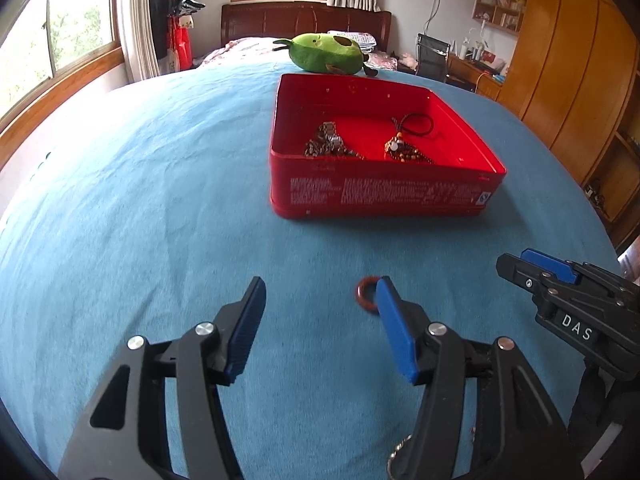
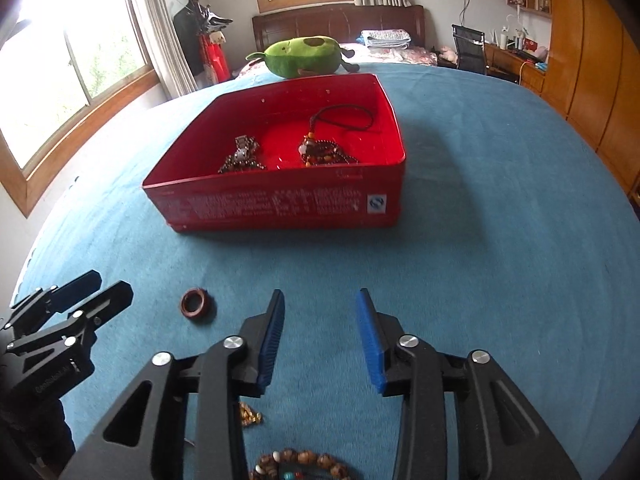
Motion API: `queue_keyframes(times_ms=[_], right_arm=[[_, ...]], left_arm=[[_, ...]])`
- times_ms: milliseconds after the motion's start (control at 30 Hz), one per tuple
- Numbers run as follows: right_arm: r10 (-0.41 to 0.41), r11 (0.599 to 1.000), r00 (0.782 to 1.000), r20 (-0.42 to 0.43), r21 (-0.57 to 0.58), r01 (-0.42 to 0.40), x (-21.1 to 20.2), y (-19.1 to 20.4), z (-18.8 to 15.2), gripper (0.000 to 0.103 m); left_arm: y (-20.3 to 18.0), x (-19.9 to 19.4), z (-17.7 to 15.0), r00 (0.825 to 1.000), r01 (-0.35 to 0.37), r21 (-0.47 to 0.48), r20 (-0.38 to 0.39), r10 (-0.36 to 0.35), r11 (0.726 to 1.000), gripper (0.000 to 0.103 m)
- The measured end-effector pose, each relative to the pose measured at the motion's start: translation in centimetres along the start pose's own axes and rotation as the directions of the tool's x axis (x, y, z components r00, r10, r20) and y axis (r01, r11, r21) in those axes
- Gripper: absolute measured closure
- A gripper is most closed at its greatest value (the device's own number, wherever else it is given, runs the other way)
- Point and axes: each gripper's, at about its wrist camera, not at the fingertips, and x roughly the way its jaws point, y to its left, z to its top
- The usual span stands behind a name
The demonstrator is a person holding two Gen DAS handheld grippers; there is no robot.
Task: Organize jewelry
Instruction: 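Move both tools back over the remaining jewelry on the bed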
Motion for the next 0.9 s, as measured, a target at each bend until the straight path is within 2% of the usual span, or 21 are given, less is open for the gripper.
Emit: queue_keyframes(times_ms=[167, 433, 600, 800, 900], right_arm=[[0.015, 1.0, 1.0, 0.005, 0.0, -0.015, -0.5, 0.1, -1.1, 0.053], [0.021, 1.0, 1.0, -0.002, 0.006, -0.021, -0.5, 0.4, -2.6, 0.053], [0.016, 1.0, 1.0, 0.0, 0.003, -0.016, -0.7, 0.5, -3.4, 0.044], [0.098, 0.995, 0.994, -0.051, -0.01, -0.099, -1.5, -0.4, -4.7, 0.044], [0.137, 0.99, 0.987, -0.09, -0.011, -0.138, -2.0, -1.3, -5.6, 0.045]], left_arm=[[0.2, -0.6, -1.2, 1.0, -0.006, -0.003, 0.006, 0.006, 1.0, 0.043], [0.7, -1.4, -2.7, 1.0, -0.008, -0.018, 0.012, 0.008, 1.0, 0.04], [1.0, -1.7, -3.8, 1.0, -0.005, -0.018, 0.002, 0.006, 1.0, 0.034], [0.6, -2.8, -5.5, 1.0, 0.02, 0.048, -0.026, -0.019, 0.999, 0.034], [0.2, -2.9, -6.5, 0.998, 0.012, 0.09, -0.065, -0.006, 0.996, 0.034]])
